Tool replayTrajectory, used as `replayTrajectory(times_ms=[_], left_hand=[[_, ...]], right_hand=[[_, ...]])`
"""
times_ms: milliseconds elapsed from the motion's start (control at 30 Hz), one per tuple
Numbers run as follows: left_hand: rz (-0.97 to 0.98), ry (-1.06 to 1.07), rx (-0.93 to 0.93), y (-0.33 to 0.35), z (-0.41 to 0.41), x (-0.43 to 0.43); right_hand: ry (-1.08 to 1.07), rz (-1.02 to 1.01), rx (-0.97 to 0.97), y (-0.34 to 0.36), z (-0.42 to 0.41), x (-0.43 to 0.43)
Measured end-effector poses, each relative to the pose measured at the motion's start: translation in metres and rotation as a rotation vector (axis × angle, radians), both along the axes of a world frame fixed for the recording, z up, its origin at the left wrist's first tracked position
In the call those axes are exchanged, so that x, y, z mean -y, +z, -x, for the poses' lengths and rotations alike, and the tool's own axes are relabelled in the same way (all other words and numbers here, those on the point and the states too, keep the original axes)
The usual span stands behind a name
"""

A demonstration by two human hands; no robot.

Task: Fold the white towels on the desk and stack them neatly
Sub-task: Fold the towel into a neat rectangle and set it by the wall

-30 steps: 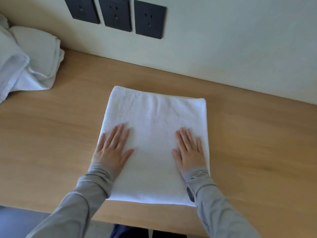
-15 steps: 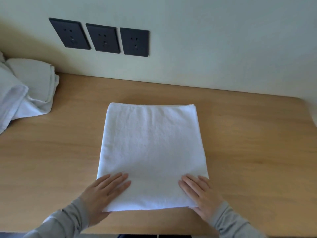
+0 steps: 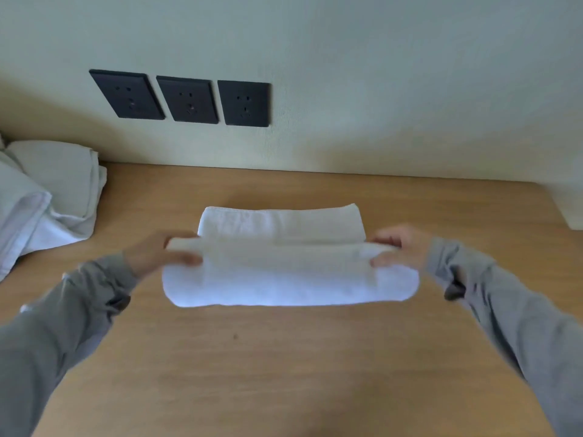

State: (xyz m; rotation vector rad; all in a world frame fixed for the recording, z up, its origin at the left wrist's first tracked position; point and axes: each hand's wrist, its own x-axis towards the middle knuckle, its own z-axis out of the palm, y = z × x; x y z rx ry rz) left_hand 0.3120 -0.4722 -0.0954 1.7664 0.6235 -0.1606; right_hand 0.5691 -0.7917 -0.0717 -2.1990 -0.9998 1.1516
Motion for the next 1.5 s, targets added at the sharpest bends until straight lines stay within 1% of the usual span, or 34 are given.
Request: replayTrajectory(times_ms=[67, 100, 133, 167, 233, 267, 333, 400, 433, 533, 600, 700, 733, 767, 867, 900, 933, 967, 1033, 1067, 1100, 1133, 1167, 1200, 1233, 1267, 1300, 1333, 1400, 1500], left_hand=[[0.151, 0.189, -0.016, -0.007, -0.028, -0.014], [0.183, 0.285, -0.022, -0.012, -0.041, -0.019], [0.15, 0.354, -0.039, -0.02, -0.052, -0.024], [0.071, 0.398, -0.062, -0.03, -0.062, -0.027], [-0.158, 0.453, -0.129, -0.052, -0.074, -0.032], [-0.22, 0.482, -0.155, -0.062, -0.078, -0.031], [-0.26, 0.526, -0.213, -0.077, -0.084, -0.03], [-0.325, 0.525, -0.272, -0.088, -0.088, -0.03], [-0.371, 0.507, -0.288, -0.093, -0.089, -0.031], [-0.487, 0.476, -0.293, -0.103, -0.092, -0.03], [-0.524, 0.491, -0.257, -0.108, -0.092, -0.029], [-0.496, 0.549, -0.155, -0.113, -0.088, -0.033], [-0.485, 0.559, -0.134, -0.114, -0.088, -0.034], [-0.479, 0.559, -0.135, -0.115, -0.089, -0.035], [-0.476, 0.509, -0.215, -0.109, -0.096, -0.034], [-0.485, 0.506, -0.247, -0.104, -0.098, -0.032], [-0.516, 0.502, -0.283, -0.096, -0.1, -0.029], [-0.606, 0.481, -0.311, -0.087, -0.1, -0.025], [-0.894, 0.395, -0.304, -0.074, -0.098, -0.011], [-1.013, 0.336, -0.251, -0.067, -0.097, 0.003], [-1.087, 0.263, -0.17, -0.061, -0.099, 0.022], [-1.105, 0.181, -0.104, -0.057, -0.101, 0.044], [-1.106, 0.073, -0.082, -0.057, -0.104, 0.065], [-1.087, -0.066, -0.125, -0.061, -0.108, 0.084], [-1.086, -0.161, -0.159, -0.071, -0.11, 0.096], [-1.078, -0.215, -0.192, -0.081, -0.108, 0.099], [-1.067, -0.221, -0.188, -0.09, -0.104, 0.093], [-1.07, -0.203, -0.159, -0.095, -0.098, 0.081], [-1.105, -0.179, -0.174, -0.099, -0.079, 0.053], [-1.064, -0.156, -0.239, -0.102, -0.055, 0.024]], right_hand=[[-0.142, -0.061, -0.021, 0.002, -0.03, -0.025], [-0.232, -0.096, -0.005, -0.001, -0.041, -0.036], [-0.324, -0.13, 0.036, -0.008, -0.049, -0.047], [-0.415, -0.16, 0.091, -0.018, -0.053, -0.056], [-0.575, -0.202, 0.207, -0.044, -0.053, -0.068], [-0.632, -0.198, 0.241, -0.057, -0.05, -0.073], [-0.677, -0.154, 0.264, -0.08, -0.045, -0.078], [-0.695, -0.118, 0.277, -0.095, -0.042, -0.081], [-0.709, -0.095, 0.313, -0.1, -0.042, -0.082], [-0.732, -0.041, 0.507, -0.113, -0.038, -0.083], [-0.726, -0.09, 0.583, -0.115, -0.036, -0.085], [-0.723, -0.228, 0.694, -0.111, -0.037, -0.088], [-0.725, -0.238, 0.719, -0.112, -0.039, -0.089], [-0.725, -0.204, 0.723, -0.115, -0.041, -0.091], [-0.714, 0.046, 0.64, -0.124, -0.051, -0.102], [-0.716, 0.088, 0.615, -0.123, -0.052, -0.106], [-0.72, 0.122, 0.608, -0.12, -0.052, -0.109], [-0.709, 0.168, 0.633, -0.115, -0.052, -0.11], [-0.654, 0.243, 0.822, -0.103, -0.046, -0.108], [-0.638, 0.201, 0.94, -0.096, -0.04, -0.108], [-0.623, 0.067, 1.025, -0.091, -0.027, -0.112], [-0.578, -0.113, 1.071, -0.087, -0.007, -0.121], [-0.502, -0.265, 1.07, -0.086, 0.017, -0.132], [-0.379, -0.333, 1.032, -0.089, 0.041, -0.141], [-0.241, -0.319, 0.974, -0.093, 0.062, -0.147], [-0.118, -0.231, 0.927, -0.1, 0.076, -0.147], [-0.023, -0.105, 0.898, -0.106, 0.077, -0.14], [0.024, 0.009, 0.859, -0.111, 0.066, -0.127], [0.0, 0.13, 0.855, -0.12, 0.032, -0.094], [0.033, 0.196, 0.891, -0.123, 0.008, -0.068]])
